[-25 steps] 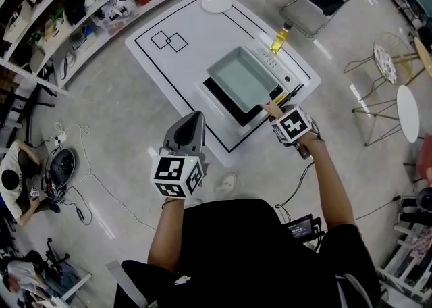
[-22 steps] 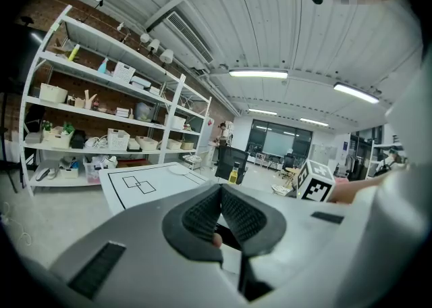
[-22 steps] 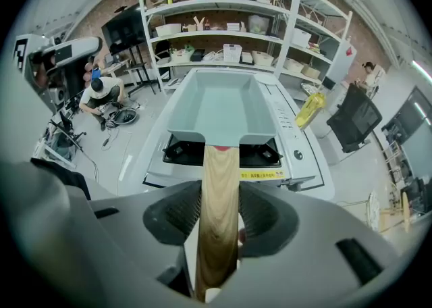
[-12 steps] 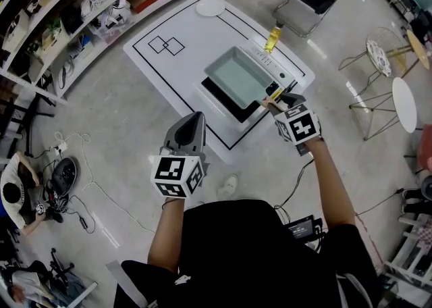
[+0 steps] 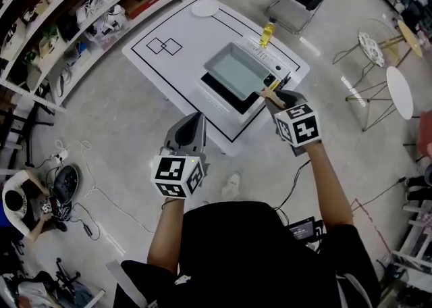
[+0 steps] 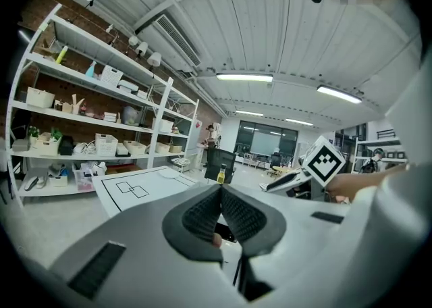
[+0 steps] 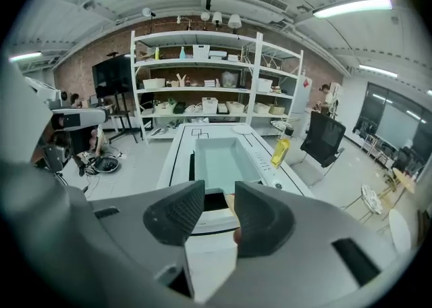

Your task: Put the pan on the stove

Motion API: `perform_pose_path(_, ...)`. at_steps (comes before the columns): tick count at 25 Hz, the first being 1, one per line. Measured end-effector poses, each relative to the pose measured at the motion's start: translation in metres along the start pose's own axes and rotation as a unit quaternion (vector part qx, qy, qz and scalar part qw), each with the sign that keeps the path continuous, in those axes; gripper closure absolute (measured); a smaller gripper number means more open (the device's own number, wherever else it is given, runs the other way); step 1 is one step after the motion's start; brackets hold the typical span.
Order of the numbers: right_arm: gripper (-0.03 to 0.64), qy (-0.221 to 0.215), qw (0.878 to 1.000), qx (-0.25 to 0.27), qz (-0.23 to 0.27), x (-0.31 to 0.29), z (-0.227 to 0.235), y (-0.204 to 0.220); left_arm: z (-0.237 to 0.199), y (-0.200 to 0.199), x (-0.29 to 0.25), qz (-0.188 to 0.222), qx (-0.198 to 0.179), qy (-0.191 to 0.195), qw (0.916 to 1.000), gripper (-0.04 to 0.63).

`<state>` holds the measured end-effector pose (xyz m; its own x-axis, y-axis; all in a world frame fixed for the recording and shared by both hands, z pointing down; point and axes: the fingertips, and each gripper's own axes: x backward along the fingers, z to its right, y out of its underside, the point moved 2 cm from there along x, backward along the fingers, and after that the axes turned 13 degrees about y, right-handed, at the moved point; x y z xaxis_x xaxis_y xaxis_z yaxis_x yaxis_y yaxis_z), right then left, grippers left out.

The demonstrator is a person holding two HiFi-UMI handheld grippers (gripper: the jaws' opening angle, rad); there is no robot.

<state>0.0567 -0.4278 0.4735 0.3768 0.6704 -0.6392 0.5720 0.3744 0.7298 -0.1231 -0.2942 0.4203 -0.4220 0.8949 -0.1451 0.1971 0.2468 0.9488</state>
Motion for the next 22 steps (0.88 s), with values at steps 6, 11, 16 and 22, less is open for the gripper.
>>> perform_pose_path(6,0.551,0.019,0.999,-0.023,0.023,0.032,-0.023,0.001,0.012,0.005,0.021,-0.001,-0.007,0.02,0.9998,0.585)
perform_pose_path(11,0.597,0.051,0.997,-0.038,0.054,0.06,-0.037,-0.002,0.023,0.005,0.038,0.005,-0.016,0.037,0.9992,0.585)
perform_pose_path(16,0.609,0.072,0.993,-0.052,0.081,0.089,-0.057,-0.007,0.031,0.003,0.063,0.01,-0.024,0.052,0.9983,0.584)
perform_pose_path(22,0.614,0.086,0.987,-0.079,0.112,0.129,-0.089,-0.009,0.04,0.004,0.097,0.014,-0.03,0.066,0.9973,0.584)
